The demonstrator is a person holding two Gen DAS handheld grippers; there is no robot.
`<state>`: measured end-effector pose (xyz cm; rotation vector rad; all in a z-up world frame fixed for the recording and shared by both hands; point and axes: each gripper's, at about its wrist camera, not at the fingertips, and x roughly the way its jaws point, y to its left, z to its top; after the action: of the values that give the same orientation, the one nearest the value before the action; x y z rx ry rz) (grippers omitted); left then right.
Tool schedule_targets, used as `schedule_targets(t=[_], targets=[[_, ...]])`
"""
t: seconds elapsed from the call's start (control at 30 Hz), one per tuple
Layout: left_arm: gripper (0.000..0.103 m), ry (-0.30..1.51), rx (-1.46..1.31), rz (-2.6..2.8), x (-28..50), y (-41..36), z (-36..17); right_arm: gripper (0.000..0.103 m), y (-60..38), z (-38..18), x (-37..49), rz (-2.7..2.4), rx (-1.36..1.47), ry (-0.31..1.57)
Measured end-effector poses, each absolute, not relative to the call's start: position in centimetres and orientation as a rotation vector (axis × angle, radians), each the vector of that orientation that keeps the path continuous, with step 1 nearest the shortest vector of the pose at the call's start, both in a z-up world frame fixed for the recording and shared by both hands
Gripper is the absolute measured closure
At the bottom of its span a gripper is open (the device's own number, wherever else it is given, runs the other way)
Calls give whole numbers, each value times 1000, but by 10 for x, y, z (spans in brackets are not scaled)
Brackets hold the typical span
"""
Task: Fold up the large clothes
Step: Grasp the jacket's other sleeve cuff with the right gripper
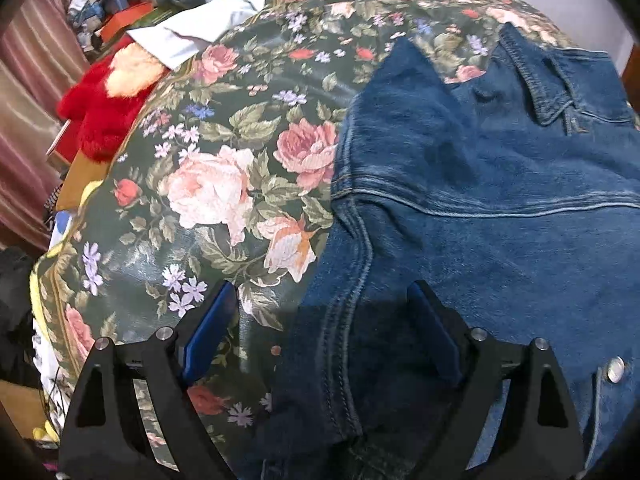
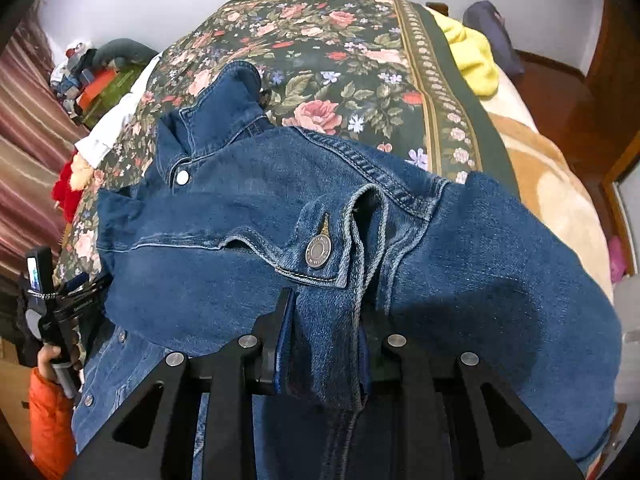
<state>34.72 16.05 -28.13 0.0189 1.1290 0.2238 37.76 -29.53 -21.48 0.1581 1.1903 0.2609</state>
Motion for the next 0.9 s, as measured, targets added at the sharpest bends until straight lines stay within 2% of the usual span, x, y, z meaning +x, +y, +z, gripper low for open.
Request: schedule_targets(t=[0.13, 0.23, 0.43, 0.57, 0.63, 0.67, 0.73, 0.9], targets=[[14, 1070, 48, 178, 355, 164, -254, 71, -290, -211, 383, 278, 83, 1231], [14, 1057, 51, 177, 377, 172, -246, 69, -284, -206, 386, 276, 23, 1230], [14, 1143, -20, 169, 440, 192, -274, 69, -277, -202, 384, 261, -38, 1205], [8, 1127, 32, 216, 464, 192, -280, 68, -280, -200, 379, 274, -38, 1202], [2, 1124, 57, 240, 470, 191, -284, 61, -285, -198, 376, 271, -31, 1198], [0, 1122, 69, 247, 473, 192, -285, 51, -288, -196, 374, 263, -34, 1187], [0, 1113, 92, 246, 473, 192, -286, 41, -293, -193, 370, 222, -63, 1163], [0, 1083, 13, 303, 470, 208, -267, 38, -317, -189, 360, 149, -80, 1153]])
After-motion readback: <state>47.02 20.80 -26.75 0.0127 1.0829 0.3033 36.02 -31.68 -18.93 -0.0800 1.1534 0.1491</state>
